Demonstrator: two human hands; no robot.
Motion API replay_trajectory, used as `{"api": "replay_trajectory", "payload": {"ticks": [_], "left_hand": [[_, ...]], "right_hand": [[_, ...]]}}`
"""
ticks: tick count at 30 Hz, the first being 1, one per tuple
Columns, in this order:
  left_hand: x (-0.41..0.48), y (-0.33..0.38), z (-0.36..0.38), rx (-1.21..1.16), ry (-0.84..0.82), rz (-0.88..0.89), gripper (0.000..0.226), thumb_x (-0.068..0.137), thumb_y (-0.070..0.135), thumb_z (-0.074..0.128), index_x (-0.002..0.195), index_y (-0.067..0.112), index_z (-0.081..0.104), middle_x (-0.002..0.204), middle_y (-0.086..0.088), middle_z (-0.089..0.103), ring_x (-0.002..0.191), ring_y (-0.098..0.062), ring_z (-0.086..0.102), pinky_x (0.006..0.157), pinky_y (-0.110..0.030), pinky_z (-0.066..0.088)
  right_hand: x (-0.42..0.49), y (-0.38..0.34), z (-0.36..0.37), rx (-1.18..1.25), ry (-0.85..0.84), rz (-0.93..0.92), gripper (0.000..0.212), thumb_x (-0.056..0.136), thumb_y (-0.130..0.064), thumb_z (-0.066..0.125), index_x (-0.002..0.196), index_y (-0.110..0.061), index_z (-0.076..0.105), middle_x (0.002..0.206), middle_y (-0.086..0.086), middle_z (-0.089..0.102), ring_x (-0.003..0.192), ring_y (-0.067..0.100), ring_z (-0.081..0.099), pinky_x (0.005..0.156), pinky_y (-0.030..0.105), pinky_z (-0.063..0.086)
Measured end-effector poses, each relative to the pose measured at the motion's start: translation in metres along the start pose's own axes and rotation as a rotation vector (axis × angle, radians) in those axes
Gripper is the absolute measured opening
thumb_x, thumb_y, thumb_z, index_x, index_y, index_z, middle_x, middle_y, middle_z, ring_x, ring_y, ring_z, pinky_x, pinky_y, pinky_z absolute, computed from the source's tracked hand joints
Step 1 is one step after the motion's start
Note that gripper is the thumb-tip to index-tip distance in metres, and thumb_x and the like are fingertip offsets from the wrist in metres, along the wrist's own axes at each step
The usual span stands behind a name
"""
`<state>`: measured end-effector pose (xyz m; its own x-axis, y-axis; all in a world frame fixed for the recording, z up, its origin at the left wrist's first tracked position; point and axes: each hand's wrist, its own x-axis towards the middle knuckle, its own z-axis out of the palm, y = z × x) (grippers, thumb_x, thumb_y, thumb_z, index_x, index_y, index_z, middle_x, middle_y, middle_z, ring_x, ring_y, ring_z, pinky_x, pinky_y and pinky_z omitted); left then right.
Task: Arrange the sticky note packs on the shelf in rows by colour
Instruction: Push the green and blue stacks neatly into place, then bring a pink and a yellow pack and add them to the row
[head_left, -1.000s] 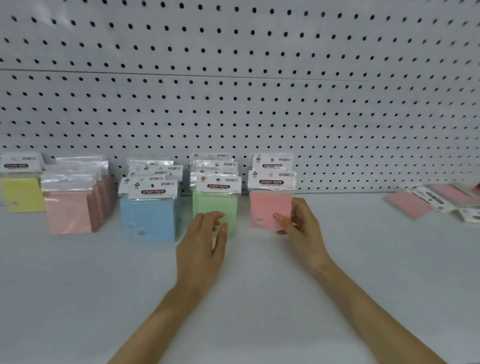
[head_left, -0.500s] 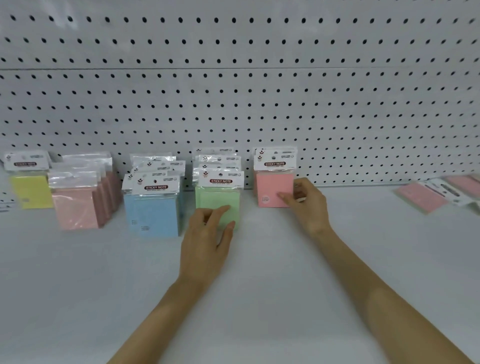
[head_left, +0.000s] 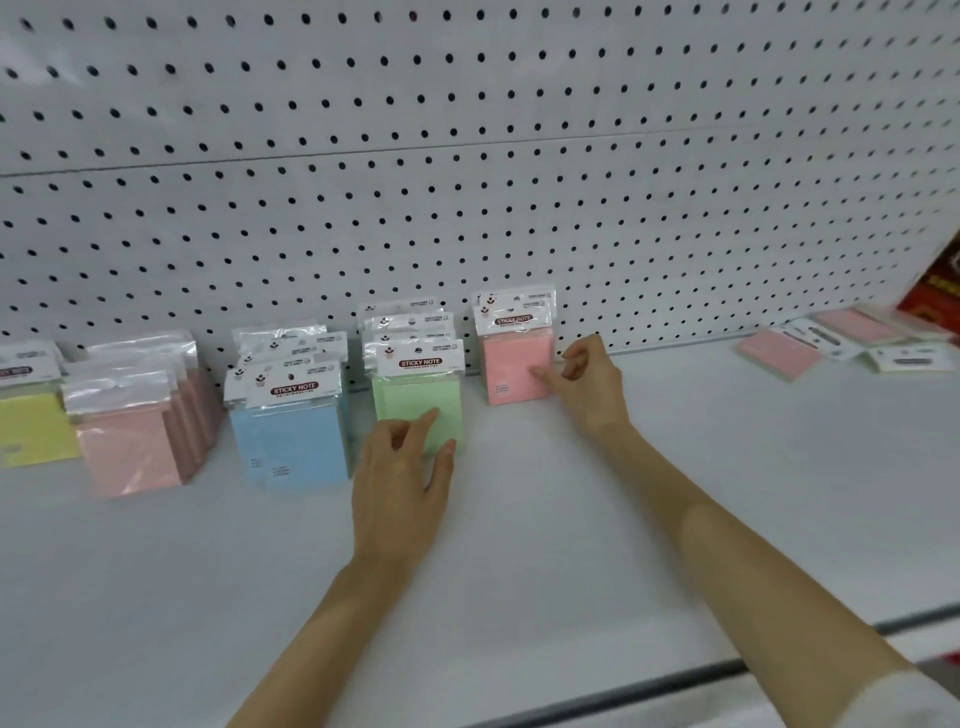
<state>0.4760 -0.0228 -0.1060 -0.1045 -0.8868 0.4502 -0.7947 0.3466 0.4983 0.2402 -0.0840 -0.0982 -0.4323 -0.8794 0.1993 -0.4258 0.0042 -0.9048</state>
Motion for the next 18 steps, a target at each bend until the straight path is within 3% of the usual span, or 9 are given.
{"api": "replay_trajectory", "payload": {"ticks": [3, 5, 9, 12, 15, 18], "left_hand": [[0.008, -0.001, -0.003, 0.212, -0.018, 0.148, 0.049, 0.088, 0.046, 0.039, 0.123, 0.019, 0.061, 0.101, -0.008, 0.056, 0.092, -0.03, 0.056, 0.076, -0.039, 0.047], [0.02, 0.006, -0.004, 0.331, 0.0, 0.209, 0.051, 0.088, 0.046, 0.039, 0.122, 0.017, 0.062, 0.104, -0.011, 0.058, 0.093, -0.033, 0.057, 0.078, -0.042, 0.045], [0.047, 0.05, 0.005, 0.459, 0.058, 0.276, 0.053, 0.088, 0.045, 0.038, 0.119, 0.011, 0.063, 0.11, -0.02, 0.059, 0.098, -0.039, 0.056, 0.082, -0.047, 0.042], [0.064, 0.102, 0.029, 0.452, 0.067, 0.328, 0.055, 0.09, 0.047, 0.037, 0.122, 0.01, 0.061, 0.114, -0.021, 0.059, 0.101, -0.039, 0.056, 0.087, -0.048, 0.038], [0.072, 0.161, 0.07, 0.36, -0.04, 0.333, 0.06, 0.09, 0.052, 0.033, 0.128, 0.013, 0.058, 0.126, -0.017, 0.056, 0.113, -0.038, 0.053, 0.096, -0.048, 0.036], [0.066, 0.213, 0.118, 0.264, -0.171, 0.366, 0.065, 0.093, 0.057, 0.027, 0.136, 0.015, 0.051, 0.139, -0.013, 0.049, 0.125, -0.033, 0.047, 0.104, -0.047, 0.036]], "right_hand": [[0.001, 0.01, -0.024, -0.045, 0.007, -0.017, 0.038, 0.075, -0.033, 0.077, 0.096, -0.023, 0.048, 0.08, -0.006, 0.051, 0.069, 0.009, 0.048, 0.07, 0.029, 0.043], [0.002, 0.021, -0.053, -0.136, 0.012, -0.078, 0.034, 0.077, -0.036, 0.075, 0.099, -0.027, 0.051, 0.091, -0.008, 0.053, 0.073, 0.006, 0.05, 0.073, 0.027, 0.044], [0.016, 0.047, -0.137, -0.384, -0.007, -0.256, 0.034, 0.084, -0.037, 0.068, 0.113, -0.02, 0.06, 0.113, -0.003, 0.057, 0.096, 0.012, 0.056, 0.086, 0.027, 0.045], [0.032, 0.073, -0.212, -0.517, -0.008, -0.32, 0.035, 0.087, -0.036, 0.064, 0.116, -0.016, 0.063, 0.118, 0.001, 0.06, 0.11, 0.019, 0.055, 0.095, 0.028, 0.04], [0.039, 0.105, -0.286, -0.604, 0.049, -0.283, 0.038, 0.088, -0.037, 0.061, 0.121, -0.017, 0.061, 0.126, 0.001, 0.059, 0.12, 0.023, 0.05, 0.101, 0.023, 0.03], [0.042, 0.136, -0.343, -0.638, 0.07, -0.2, 0.043, 0.091, -0.031, 0.06, 0.13, -0.015, 0.056, 0.139, 0.007, 0.05, 0.129, 0.027, 0.043, 0.107, 0.032, 0.029]]}}
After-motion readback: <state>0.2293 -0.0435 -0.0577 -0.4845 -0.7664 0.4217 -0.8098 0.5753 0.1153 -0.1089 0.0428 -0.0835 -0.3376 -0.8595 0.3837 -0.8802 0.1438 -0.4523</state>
